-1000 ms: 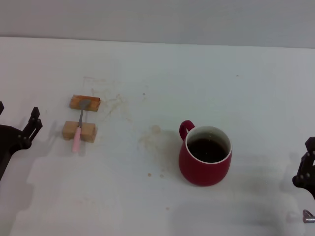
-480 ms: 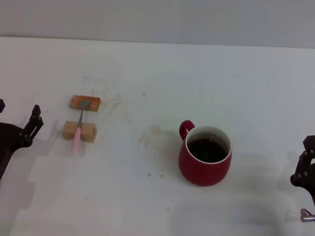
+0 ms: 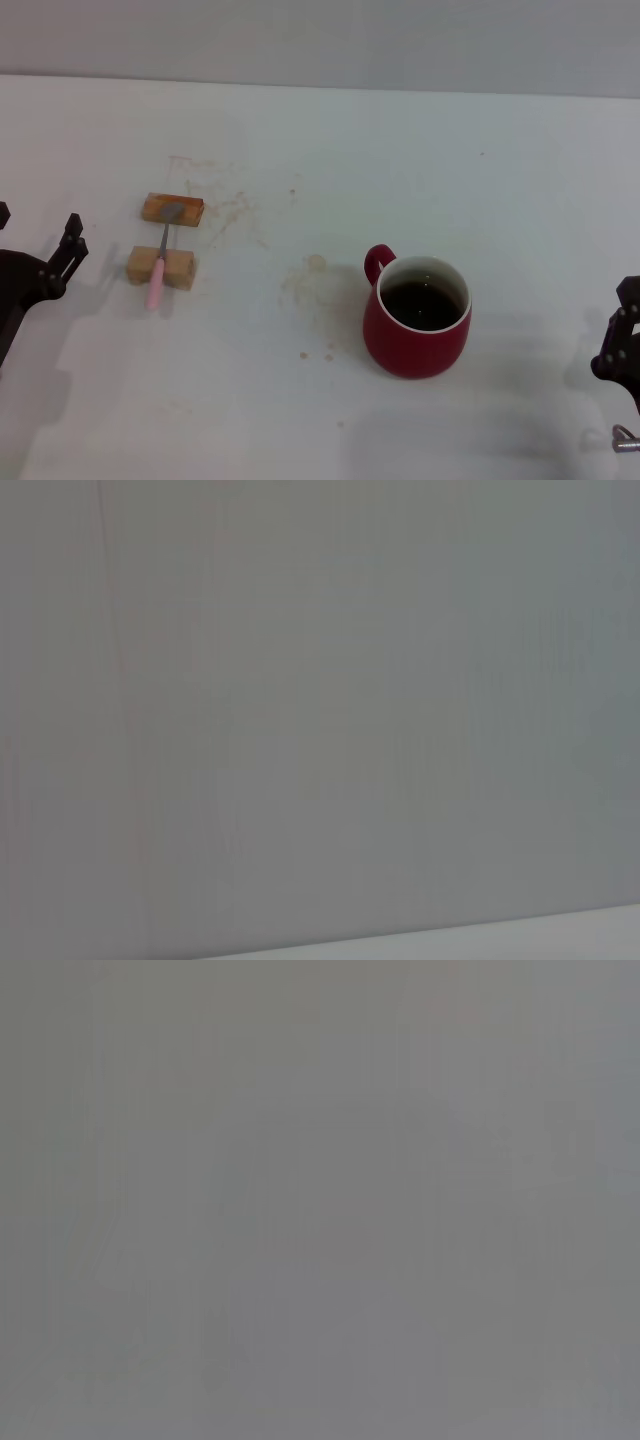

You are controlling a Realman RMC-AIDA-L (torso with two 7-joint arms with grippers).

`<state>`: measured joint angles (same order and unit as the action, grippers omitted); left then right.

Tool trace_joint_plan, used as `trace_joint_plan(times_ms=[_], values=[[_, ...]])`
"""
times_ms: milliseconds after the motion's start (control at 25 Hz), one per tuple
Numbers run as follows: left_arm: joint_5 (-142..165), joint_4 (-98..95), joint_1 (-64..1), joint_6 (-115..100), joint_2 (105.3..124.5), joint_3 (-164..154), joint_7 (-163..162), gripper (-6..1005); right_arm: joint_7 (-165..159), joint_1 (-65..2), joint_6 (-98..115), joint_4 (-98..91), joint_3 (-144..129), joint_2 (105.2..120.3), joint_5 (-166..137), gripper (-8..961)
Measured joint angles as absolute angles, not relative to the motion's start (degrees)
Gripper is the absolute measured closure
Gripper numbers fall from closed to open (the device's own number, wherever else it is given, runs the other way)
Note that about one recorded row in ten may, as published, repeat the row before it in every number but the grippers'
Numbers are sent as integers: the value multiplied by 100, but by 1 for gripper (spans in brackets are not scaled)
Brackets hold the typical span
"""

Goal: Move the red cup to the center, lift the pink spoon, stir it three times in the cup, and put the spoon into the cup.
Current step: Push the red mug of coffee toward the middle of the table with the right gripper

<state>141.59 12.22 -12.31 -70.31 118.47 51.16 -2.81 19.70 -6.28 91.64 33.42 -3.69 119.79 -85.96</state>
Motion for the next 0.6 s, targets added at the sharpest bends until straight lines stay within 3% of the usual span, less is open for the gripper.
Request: trace_joint_plan(times_ms=[600], values=[[14159,1254,-1216,-7040,11847,5115,-281,156,1959,-606,9159,3325,-390,11979,-8615,953]])
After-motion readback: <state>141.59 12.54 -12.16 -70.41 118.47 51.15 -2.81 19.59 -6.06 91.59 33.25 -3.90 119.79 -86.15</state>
